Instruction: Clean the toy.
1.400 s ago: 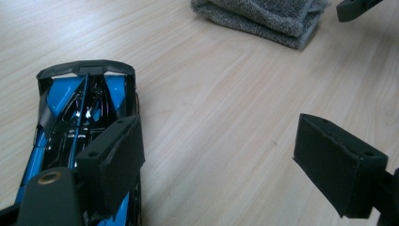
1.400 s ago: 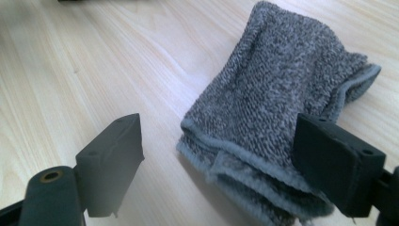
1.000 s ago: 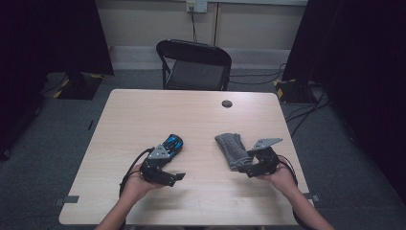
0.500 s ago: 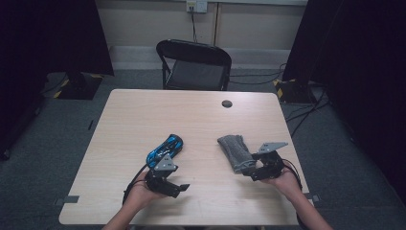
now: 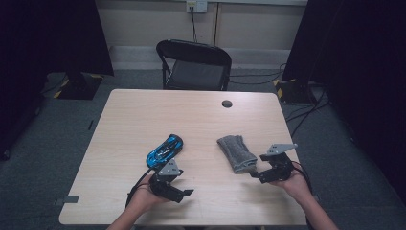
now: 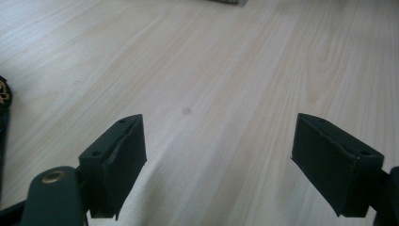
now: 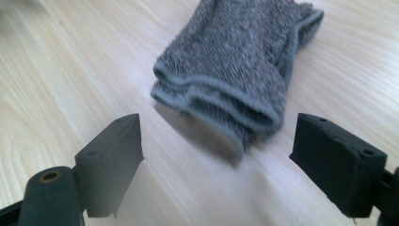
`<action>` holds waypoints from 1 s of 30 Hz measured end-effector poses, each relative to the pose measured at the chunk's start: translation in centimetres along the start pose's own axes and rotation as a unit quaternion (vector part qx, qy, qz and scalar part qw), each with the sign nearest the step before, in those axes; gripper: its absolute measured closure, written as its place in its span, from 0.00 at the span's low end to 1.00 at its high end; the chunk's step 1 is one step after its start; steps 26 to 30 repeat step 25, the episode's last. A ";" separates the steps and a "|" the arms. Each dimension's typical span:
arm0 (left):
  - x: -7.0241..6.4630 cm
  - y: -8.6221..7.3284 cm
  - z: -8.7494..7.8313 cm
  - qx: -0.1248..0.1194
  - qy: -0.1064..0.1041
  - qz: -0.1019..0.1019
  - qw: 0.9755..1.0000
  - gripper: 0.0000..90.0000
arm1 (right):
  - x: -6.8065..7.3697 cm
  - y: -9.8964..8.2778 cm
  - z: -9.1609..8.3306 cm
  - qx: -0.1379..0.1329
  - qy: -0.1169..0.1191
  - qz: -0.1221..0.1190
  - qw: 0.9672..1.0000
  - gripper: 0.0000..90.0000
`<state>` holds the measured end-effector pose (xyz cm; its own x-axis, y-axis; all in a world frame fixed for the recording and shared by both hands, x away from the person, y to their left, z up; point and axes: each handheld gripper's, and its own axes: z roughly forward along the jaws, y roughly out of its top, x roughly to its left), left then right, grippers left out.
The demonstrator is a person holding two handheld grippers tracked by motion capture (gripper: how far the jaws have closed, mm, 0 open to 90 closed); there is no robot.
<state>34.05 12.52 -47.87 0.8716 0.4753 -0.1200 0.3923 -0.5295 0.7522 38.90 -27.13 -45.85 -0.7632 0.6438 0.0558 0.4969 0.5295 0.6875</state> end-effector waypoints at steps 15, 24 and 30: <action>-0.8 -0.6 1.3 0.013 -0.011 0.029 0.999 0.20 | 1.8 -3.9 0.3 0.028 -0.001 -0.004 1.000 0.17; -0.8 -1.1 1.9 0.024 -0.014 0.032 0.999 0.19 | 2.4 -4.8 0.5 0.027 -0.007 -0.021 0.999 0.16; -0.8 -1.1 1.9 0.024 -0.014 0.032 0.999 0.19 | 2.4 -4.8 0.5 0.025 -0.007 -0.021 0.999 0.16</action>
